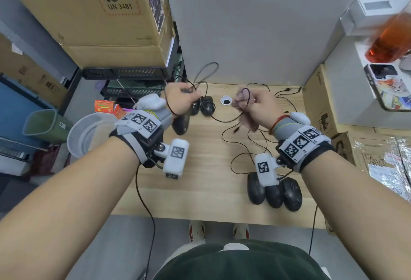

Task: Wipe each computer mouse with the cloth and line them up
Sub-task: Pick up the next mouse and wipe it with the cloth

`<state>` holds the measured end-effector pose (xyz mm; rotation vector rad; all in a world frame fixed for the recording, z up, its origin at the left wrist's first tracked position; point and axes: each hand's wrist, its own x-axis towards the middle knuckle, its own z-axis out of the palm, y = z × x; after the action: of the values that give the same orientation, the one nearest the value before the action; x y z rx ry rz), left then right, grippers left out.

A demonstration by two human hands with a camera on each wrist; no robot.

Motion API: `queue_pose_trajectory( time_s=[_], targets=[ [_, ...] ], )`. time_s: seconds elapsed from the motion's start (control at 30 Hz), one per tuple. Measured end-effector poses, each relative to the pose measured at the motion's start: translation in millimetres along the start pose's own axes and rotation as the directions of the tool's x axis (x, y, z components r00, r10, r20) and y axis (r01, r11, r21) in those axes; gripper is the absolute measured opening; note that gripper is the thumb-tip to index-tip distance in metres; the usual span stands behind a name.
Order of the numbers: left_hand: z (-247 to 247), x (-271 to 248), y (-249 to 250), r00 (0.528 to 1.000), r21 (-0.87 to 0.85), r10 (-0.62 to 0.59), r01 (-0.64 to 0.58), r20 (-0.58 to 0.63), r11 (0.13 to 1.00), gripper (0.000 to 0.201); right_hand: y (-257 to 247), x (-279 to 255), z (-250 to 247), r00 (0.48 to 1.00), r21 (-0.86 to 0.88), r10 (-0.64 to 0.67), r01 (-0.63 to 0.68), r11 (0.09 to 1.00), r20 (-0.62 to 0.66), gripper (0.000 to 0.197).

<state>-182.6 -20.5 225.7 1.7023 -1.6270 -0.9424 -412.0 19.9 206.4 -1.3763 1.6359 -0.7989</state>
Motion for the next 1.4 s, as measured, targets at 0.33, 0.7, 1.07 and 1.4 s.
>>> queue_pose_trajectory(
  time_s=[0.33, 0.7, 1.07, 1.4],
  targets=[
    [26, -18, 11, 0.981, -0.165, 0.142, -0.119, 0.133, 0.979, 0.024, -22, 5, 23, 0.972, -0.196, -0.044, 0.091, 0.976, 0.229, 0.016],
    [30, -20, 15, 0.955, -0.030, 0.258, -0.256, 0.149, 0.966, 0.014, -25, -4, 27, 0.950, -0.132, -0.097, 0.141, 0.981, 0.295, 0.026],
    [17, -2, 15, 0.995, -0.268, 0.046, -0.021, 0.087, 0.963, 0.020, -1, -7, 35, 0.953, 0.032, -0.039, 0.031, 0.999, 0.301, 0.011],
    [25, -10, 6, 0.971, -0.105, 0.039, -0.014, 0.236, 0.994, 0.020, -8, 0, 36, 0.923, -0.130, -0.004, 0.059, 0.990, 0.384, 0.025]
  ],
)
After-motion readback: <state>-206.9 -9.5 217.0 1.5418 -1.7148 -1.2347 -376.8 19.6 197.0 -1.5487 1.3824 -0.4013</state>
